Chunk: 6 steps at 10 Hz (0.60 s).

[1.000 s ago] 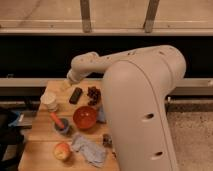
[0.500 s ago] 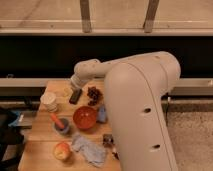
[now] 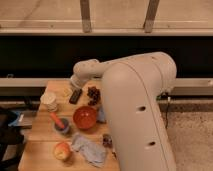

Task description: Place eraser in red bowl

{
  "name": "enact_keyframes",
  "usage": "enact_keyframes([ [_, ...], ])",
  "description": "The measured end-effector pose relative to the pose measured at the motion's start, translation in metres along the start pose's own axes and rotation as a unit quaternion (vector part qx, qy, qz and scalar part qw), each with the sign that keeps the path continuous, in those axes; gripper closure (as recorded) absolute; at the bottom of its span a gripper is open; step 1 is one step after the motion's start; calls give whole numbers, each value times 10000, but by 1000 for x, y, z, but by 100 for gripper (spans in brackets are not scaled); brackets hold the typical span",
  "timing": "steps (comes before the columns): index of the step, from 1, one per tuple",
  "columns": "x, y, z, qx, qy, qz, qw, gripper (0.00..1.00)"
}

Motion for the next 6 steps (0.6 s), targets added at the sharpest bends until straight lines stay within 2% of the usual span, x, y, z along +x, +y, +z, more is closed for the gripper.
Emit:
enact_keyframes([
  [3, 23, -31, 29, 109, 247, 331, 9991, 25],
  [6, 27, -44, 42, 175, 402, 438, 9981, 25],
])
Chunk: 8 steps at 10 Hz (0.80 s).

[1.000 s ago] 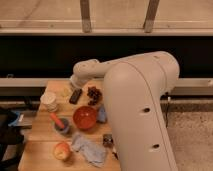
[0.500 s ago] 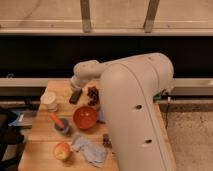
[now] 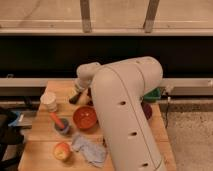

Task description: Place eraser in red bowl

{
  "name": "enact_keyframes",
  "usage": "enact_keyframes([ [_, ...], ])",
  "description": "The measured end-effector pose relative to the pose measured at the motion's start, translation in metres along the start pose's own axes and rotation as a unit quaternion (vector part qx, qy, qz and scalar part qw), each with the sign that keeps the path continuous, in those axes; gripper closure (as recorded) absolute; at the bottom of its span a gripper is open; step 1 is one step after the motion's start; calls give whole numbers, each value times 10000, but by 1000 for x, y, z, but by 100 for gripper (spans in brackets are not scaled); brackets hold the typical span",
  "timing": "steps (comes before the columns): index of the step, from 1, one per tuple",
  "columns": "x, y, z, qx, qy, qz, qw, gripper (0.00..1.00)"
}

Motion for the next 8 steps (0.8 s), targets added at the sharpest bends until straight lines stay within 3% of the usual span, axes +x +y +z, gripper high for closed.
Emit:
enact_keyframes([
  [3, -12, 3, 15, 4, 77, -33, 10000, 25],
  [6, -10, 1, 28, 29, 235, -8, 9997, 25],
  [8, -8, 4, 38, 289, 591, -108, 9978, 25],
])
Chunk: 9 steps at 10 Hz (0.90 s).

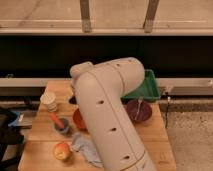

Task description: Place eraser in red bowl

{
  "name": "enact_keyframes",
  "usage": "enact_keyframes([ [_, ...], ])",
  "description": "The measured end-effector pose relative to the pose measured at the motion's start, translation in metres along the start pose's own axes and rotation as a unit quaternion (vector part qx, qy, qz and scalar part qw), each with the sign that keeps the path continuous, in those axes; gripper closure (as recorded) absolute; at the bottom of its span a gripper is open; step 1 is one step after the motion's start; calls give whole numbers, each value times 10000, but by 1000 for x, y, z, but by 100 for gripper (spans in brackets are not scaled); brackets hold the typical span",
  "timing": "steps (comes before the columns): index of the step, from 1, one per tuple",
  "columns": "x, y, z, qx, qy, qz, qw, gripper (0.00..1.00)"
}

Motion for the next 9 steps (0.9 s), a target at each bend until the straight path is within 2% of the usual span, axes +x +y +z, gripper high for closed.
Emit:
enact_keyframes([
  [2, 5, -3, 3, 135, 152, -2, 9998, 25],
  [3, 4, -1, 4, 144, 158, -11, 9998, 25],
  [7, 5, 6, 13, 58, 212, 18, 9998, 25],
  [8, 6, 6, 15, 33, 212, 37, 9998, 27],
  [9, 7, 5, 15, 21, 205, 52, 9998, 34],
])
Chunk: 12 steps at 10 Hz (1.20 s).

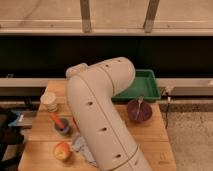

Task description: Place eraser in red bowl

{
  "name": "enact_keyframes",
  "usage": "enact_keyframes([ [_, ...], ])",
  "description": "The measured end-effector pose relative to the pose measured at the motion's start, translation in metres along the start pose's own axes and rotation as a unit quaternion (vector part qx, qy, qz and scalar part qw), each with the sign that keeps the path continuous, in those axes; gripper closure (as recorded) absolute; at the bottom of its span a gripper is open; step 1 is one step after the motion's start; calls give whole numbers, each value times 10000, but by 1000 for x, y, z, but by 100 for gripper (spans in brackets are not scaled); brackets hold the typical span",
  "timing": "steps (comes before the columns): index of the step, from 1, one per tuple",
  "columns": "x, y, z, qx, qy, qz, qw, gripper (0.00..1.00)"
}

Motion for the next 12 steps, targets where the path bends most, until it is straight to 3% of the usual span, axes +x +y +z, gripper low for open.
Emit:
enact_keyframes([
  [5, 1, -5, -6, 2, -134, 92, 9999, 84],
  [7, 2, -11, -13, 4, -263, 166, 9995, 100],
  [9, 0, -18, -26, -49, -502, 255, 9984, 100],
  [12, -3, -30, -64, -305, -1114, 331, 9928, 100],
])
